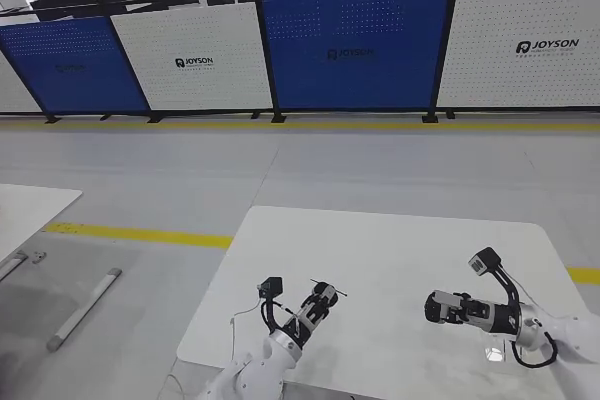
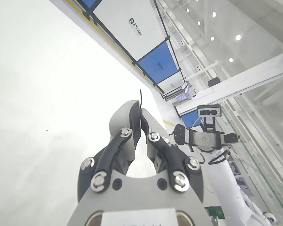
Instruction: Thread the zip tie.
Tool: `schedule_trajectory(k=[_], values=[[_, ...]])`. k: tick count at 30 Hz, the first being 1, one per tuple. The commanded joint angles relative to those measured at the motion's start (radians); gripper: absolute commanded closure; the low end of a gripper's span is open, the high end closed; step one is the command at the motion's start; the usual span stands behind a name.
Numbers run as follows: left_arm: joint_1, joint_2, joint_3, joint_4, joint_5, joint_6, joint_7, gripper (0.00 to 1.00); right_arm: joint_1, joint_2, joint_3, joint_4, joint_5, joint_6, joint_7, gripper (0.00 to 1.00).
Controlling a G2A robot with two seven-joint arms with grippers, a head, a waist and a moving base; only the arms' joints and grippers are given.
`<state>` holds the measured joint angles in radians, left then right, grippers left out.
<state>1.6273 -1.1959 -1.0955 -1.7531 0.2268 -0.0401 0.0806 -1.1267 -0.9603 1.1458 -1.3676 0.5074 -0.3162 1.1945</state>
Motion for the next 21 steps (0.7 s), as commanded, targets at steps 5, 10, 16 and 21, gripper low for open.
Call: schedule_trajectory(k=[5,10,16,21], values=[[0.010,0.004,-0.013,0.005,0.008,-0.032,-0.020,1.00,0.000,0.000,0.000,0.000,0.000,0.000,0.000,0.00],[0.010,0.004,-0.013,0.005,0.008,-0.032,-0.020,1.00,0.000,0.000,0.000,0.000,0.000,0.000,0.000,0.00],[0.010,0.004,-0.013,0.005,0.008,-0.032,-0.020,1.00,0.000,0.000,0.000,0.000,0.000,0.000,0.000,0.00],[0.010,0.004,-0.013,0.005,0.008,-0.032,-0.020,1.00,0.000,0.000,0.000,0.000,0.000,0.000,0.000,0.00]])
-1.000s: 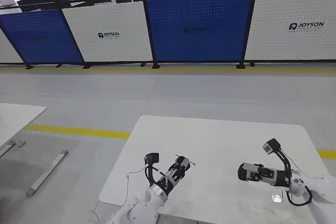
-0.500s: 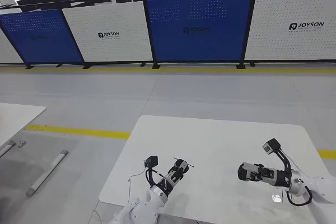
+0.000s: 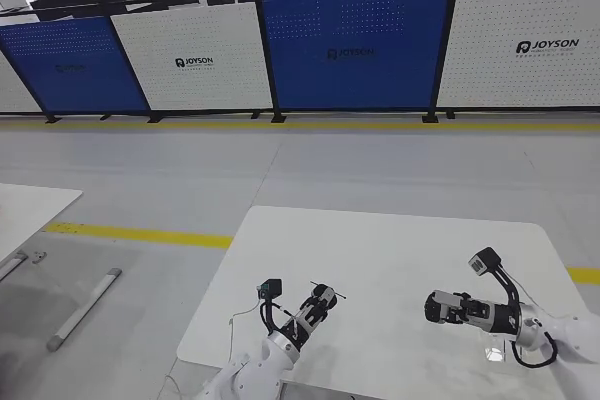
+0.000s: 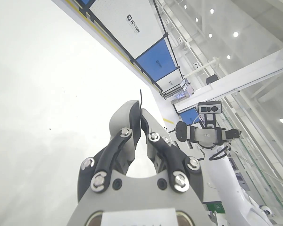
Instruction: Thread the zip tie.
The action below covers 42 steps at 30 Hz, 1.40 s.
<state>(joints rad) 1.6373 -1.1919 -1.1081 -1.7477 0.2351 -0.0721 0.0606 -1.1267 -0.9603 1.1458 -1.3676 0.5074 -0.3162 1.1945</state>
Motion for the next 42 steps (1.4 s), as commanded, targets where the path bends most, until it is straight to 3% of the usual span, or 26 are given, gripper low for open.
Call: schedule_trajectory(k=[1,4,7,12,14,28,30,34,37,40,42], values=[[0.000,0.000,0.000,0.000,0.000,0.000,0.000,1.00,0.000,0.000,0.000,0.000,0.000,0.000,0.000,0.00],[0.000,0.000,0.000,0.000,0.000,0.000,0.000,1.00,0.001,0.008,0.011,-0.031,-0.099,0.010,0.005,0.00],[0.000,0.000,0.000,0.000,0.000,0.000,0.000,1.00,0.012,0.028,0.043,-0.079,-0.235,0.051,0.071,0.00],[0.000,0.000,0.000,0.000,0.000,0.000,0.000,1.00,0.016,0.056,0.108,-0.172,-0.359,0.134,0.165,0.00],[0.000,0.000,0.000,0.000,0.000,0.000,0.000,1.00,0.029,0.065,0.105,-0.193,-0.426,0.174,0.196,0.00],[0.000,0.000,0.000,0.000,0.000,0.000,0.000,1.00,0.027,0.067,0.104,-0.208,-0.475,0.191,0.161,0.00],[0.000,0.000,0.000,0.000,0.000,0.000,0.000,1.00,0.025,0.072,0.108,-0.249,-0.557,0.253,0.131,0.00],[0.000,0.000,0.000,0.000,0.000,0.000,0.000,1.00,0.040,0.088,0.122,-0.312,-0.713,0.391,0.184,0.00],[0.000,0.000,0.000,0.000,0.000,0.000,0.000,1.00,0.057,0.097,0.096,-0.331,-0.836,0.498,0.196,0.00],[0.000,0.000,0.000,0.000,0.000,0.000,0.000,1.00,0.088,0.099,0.060,-0.302,-0.869,0.559,0.196,0.00],[0.000,0.000,0.000,0.000,0.000,0.000,0.000,1.00,0.091,0.099,0.058,-0.300,-0.872,0.562,0.196,0.00]])
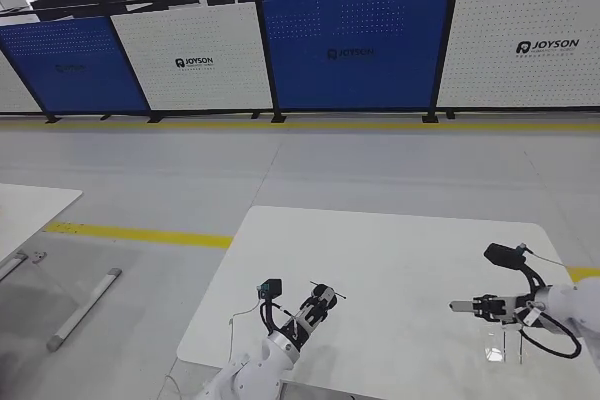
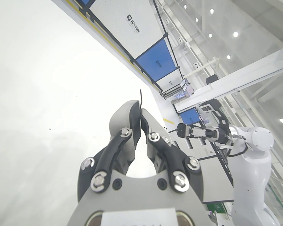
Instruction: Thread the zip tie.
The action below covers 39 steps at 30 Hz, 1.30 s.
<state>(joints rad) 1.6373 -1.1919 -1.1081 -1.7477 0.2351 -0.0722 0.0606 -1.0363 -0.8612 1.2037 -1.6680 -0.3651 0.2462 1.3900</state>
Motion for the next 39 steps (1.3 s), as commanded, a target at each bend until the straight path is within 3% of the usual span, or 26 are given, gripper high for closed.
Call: schedule_trajectory(k=[1,8,10,11,16,18,31,39], values=[[0.000,0.000,0.000,0.000,0.000,0.000,0.000,1.00,0.001,0.000,0.000,0.001,0.001,-0.001,0.000,0.00],[0.000,0.000,0.000,0.000,0.000,0.000,0.000,1.00,0.001,0.000,0.000,0.001,0.001,-0.001,0.000,0.00],[0.000,0.000,0.000,0.000,0.000,0.000,0.000,1.00,-0.012,-0.001,0.001,0.009,-0.023,0.038,-0.049,0.00],[0.000,0.000,0.000,0.000,0.000,0.000,0.000,1.00,-0.019,-0.001,0.002,0.008,-0.037,0.092,-0.070,0.00],[0.000,0.000,0.000,0.000,0.000,0.000,0.000,1.00,-0.036,-0.008,0.028,0.055,-0.109,0.094,-0.088,0.00],[0.000,0.000,0.000,0.000,0.000,0.000,0.000,1.00,-0.037,-0.015,0.019,0.056,-0.147,0.094,-0.036,0.00],[0.000,0.000,0.000,0.000,0.000,0.000,0.000,1.00,-0.044,-0.019,0.015,0.056,-0.144,0.088,-0.045,0.00],[0.000,0.000,0.000,0.000,0.000,0.000,0.000,1.00,-0.081,0.004,0.098,-0.011,-0.195,0.089,0.000,0.00]])
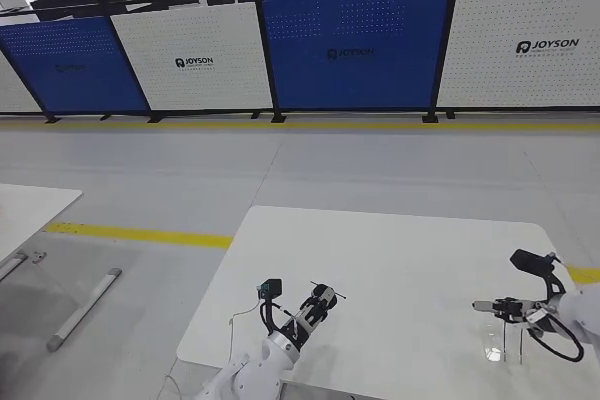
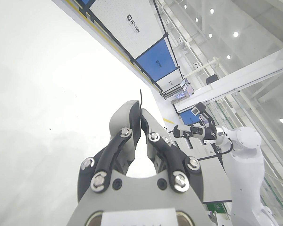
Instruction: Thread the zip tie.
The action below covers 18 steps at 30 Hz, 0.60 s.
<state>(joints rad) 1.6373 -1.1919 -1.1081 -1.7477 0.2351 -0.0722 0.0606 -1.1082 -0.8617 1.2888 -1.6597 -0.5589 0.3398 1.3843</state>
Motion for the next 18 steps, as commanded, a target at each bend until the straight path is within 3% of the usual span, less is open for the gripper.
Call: schedule_trajectory(k=[1,3,16,18], values=[[0.000,0.000,0.000,0.000,0.000,0.000,0.000,1.00,-0.018,0.010,0.021,-0.028,0.007,-0.014,0.006,0.00],[0.000,0.000,0.000,0.000,0.000,0.000,0.000,1.00,-0.034,0.025,0.031,-0.040,0.027,-0.045,0.006,0.00],[0.000,0.000,0.000,0.000,0.000,0.000,0.000,1.00,-0.052,0.023,0.021,-0.042,0.017,-0.058,-0.033,0.00],[0.000,0.000,0.000,0.000,0.000,0.000,0.000,1.00,-0.045,0.023,0.012,-0.048,0.024,-0.065,0.002,0.00]])
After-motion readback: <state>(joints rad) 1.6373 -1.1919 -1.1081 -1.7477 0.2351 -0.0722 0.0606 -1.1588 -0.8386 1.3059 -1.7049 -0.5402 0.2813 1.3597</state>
